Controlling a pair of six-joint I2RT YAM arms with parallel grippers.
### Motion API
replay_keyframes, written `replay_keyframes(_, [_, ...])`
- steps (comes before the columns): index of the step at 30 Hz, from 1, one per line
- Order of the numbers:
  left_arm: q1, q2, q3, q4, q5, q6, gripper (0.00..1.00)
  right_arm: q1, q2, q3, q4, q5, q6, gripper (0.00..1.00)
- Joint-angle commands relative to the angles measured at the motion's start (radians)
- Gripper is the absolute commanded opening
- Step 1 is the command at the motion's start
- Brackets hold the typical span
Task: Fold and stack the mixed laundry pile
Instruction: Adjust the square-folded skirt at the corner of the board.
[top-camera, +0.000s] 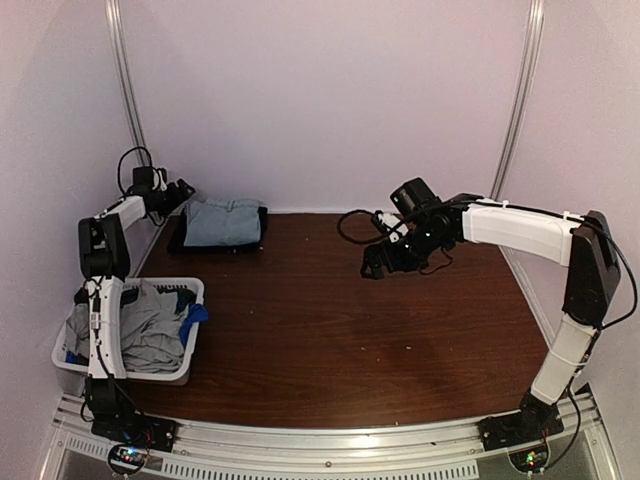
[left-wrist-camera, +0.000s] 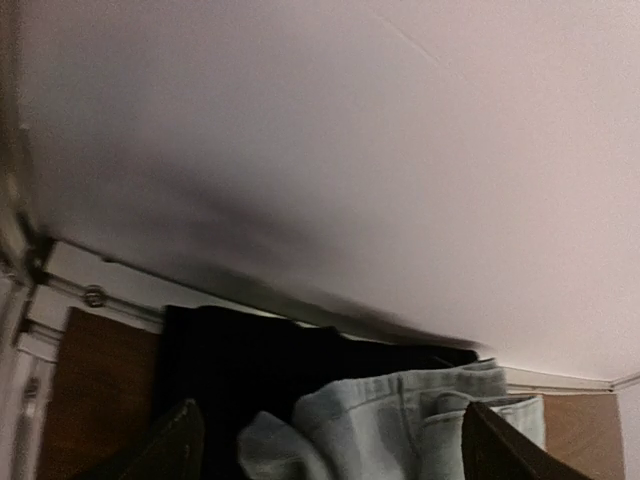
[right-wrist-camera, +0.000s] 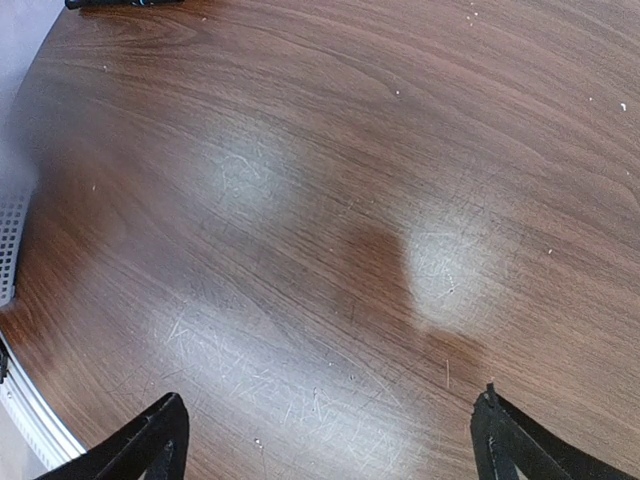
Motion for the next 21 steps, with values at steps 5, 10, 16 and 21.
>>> replay_keyframes(5, [0.025,-0.169,0.0,-0.242,-0.25,0.247,0.98,0.002,-0.015,0.012,0.004,0.003,0.008,0.99])
replay_keyframes(10, [-0.012,-0.248,-0.144,-0.221,-0.049,0.319,0.87,0.003,-0.008,0.012,0.023,-0.009,0.009,1.0])
replay_keyframes(16, [-0.078,-0.162,-0.063,-0.304,0.037,0.382,0.73,0.002,0.001,0.003,0.035,-0.035,0.017,1.0])
replay_keyframes(21, [-0.098,-0.086,0.006,-0.299,-0.008,0.346,0.73,0.002,-0.005,0.001,0.029,-0.034,0.021,1.0])
